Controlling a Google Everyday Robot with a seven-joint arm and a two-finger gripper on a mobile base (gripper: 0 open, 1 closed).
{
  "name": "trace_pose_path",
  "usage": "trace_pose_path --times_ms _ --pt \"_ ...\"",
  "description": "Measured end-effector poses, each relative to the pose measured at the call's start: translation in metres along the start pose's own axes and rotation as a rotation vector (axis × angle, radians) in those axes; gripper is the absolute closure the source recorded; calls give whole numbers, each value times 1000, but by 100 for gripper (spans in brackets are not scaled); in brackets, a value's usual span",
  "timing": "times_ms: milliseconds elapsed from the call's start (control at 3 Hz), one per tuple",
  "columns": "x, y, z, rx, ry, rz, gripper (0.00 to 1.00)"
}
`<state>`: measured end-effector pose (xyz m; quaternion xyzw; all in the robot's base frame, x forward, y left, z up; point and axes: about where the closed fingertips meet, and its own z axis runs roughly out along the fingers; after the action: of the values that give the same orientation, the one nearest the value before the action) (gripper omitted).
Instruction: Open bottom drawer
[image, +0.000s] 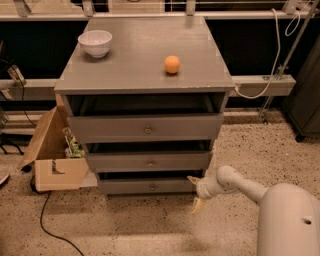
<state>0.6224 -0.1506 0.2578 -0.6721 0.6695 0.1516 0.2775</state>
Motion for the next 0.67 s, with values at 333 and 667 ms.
trace_pose_path --times_ms 333,667 --pt "2 0 13 -11 18 -15 0" --pt "8 -8 33 -31 41 -32 0"
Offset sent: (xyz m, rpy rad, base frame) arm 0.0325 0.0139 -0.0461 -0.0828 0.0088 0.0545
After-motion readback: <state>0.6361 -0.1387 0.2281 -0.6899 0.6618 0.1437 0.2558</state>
